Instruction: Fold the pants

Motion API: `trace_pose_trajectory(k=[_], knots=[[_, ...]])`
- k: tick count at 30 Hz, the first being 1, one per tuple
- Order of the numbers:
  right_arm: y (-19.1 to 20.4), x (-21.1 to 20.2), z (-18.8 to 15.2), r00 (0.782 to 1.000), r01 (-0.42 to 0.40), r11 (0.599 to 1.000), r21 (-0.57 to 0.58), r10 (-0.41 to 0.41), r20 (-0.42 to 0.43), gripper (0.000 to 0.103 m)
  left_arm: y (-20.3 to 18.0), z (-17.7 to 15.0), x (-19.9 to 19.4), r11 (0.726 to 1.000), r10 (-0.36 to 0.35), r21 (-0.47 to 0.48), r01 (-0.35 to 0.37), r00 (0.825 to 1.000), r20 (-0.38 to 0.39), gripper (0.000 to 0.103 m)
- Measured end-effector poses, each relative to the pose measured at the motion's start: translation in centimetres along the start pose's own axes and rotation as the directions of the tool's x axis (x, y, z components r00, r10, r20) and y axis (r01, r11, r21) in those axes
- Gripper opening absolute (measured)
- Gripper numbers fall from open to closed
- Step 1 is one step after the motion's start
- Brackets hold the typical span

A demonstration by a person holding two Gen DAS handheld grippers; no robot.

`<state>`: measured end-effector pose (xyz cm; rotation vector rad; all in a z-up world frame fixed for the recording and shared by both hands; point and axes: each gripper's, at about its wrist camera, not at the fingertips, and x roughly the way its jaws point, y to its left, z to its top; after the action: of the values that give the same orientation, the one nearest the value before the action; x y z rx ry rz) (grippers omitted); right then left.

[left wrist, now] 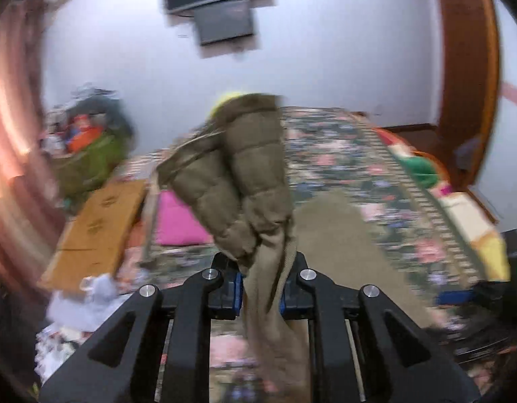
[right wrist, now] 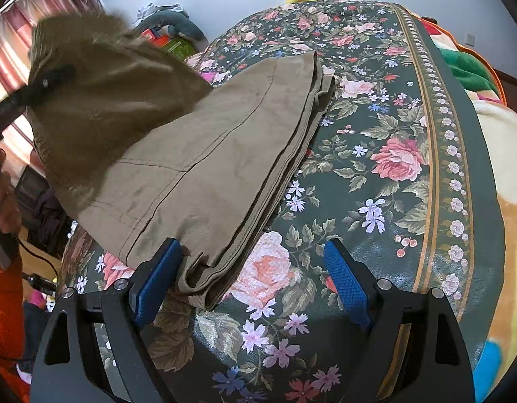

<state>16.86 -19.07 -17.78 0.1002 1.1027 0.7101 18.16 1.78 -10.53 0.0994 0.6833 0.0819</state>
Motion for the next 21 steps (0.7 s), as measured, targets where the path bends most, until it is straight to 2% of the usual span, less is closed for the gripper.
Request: trace_pose_trajectory(k=[2, 5, 7, 9, 13, 15, 17, 18, 19, 20, 21], knots=[[0.0, 0.0, 0.0, 1.0, 0.0, 1.0, 0.0, 0.0, 0.002, 0.084, -1.1, 0.2, 0.6, 0.996, -0.089, -0.016, 0.089, 0.995, -0.04, 0.014], [0.0, -0.1, 0.0, 1.0, -0.001, 1.0, 0.001, 0.001, 0.005, 0.084, -2.6, -0.3, 2.3, 0.977, -0.211, -0.057, 0.205, 0.97, -0.119, 0.013], [0.0, -0.1, -0.1, 1.0, -0.004, 1.0, 0.002, 0.004, 0.006, 0.084, -3.1, -1.1, 2.5, 0.969, -0.244, -0.066, 0.237, 0.958, -0.149, 0.013], [-0.1, -0.1, -0.1, 1.0, -0.007, 1.0, 0.003, 0.007, 0.006, 0.084, -3.7, -2.0, 3.1, 0.959, -0.283, -0.07, 0.274, 0.939, -0.198, 0.013], [0.0, -0.1, -0.1, 1.0, -0.009, 1.0, 0.005, 0.009, 0.008, 0.084, -5.6, -2.7, 3.4, 0.958, -0.283, -0.02, 0.287, 0.925, -0.254, 0.014], [0.0, -0.1, -0.1, 1.0, -0.009, 1.0, 0.005, 0.009, 0.01, 0.084, -6.2, -3.0, 3.5, 0.959, -0.27, 0.005, 0.283, 0.919, -0.288, 0.02], [0.0, -0.1, -0.2, 1.0, -0.009, 1.0, 0.006, 0.009, 0.01, 0.084, -6.5, -3.2, 3.3, 0.952, -0.29, 0.0, 0.306, 0.901, -0.322, 0.04], [0.0, -0.1, -0.2, 1.0, -0.011, 1.0, 0.006, 0.01, 0.01, 0.084, -6.5, -3.2, 3.4, 0.949, -0.3, -0.007, 0.315, 0.897, -0.325, 0.045], [0.0, -0.1, -0.2, 1.0, -0.011, 1.0, 0.007, 0.011, 0.011, 0.084, -6.3, -3.2, 3.2, 0.948, -0.305, -0.013, 0.318, 0.895, -0.327, 0.056], [0.0, -0.1, -0.2, 1.0, -0.011, 1.0, 0.007, 0.011, 0.01, 0.084, -6.1, -3.1, 3.1, 0.948, -0.305, -0.017, 0.318, 0.894, -0.328, 0.062], [0.0, -0.1, -0.2, 1.0, -0.012, 1.0, 0.008, 0.012, 0.01, 0.084, -5.8, -3.2, 3.1, 0.948, -0.308, -0.021, 0.319, 0.894, -0.327, 0.064]])
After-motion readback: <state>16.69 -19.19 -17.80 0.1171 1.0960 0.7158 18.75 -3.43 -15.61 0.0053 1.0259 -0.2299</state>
